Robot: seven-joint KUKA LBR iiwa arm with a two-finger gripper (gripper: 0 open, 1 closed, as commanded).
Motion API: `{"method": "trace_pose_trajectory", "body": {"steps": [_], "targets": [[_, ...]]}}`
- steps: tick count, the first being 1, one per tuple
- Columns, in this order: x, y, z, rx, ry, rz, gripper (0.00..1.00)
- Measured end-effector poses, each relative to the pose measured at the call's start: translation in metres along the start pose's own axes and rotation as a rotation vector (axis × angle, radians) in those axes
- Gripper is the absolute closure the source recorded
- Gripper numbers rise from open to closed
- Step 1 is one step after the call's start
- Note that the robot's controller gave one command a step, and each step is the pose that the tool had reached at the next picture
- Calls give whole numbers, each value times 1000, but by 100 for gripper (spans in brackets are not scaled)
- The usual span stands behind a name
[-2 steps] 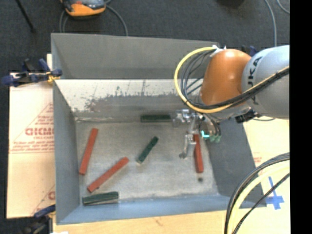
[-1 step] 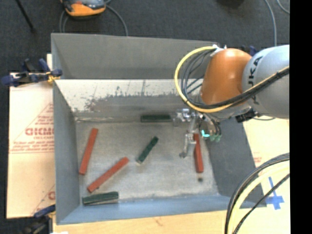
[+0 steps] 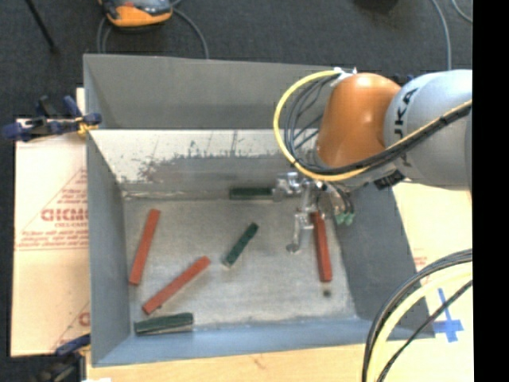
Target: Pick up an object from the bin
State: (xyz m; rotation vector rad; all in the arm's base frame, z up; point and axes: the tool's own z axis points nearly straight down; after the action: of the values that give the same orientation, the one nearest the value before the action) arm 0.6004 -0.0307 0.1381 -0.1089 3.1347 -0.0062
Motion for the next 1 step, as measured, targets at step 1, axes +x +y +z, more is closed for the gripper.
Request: {"method": "trace_pose_trajectory", "body": {"steps": [1], "targets": [[-29, 32, 41, -2, -10, -123, 0]]}}
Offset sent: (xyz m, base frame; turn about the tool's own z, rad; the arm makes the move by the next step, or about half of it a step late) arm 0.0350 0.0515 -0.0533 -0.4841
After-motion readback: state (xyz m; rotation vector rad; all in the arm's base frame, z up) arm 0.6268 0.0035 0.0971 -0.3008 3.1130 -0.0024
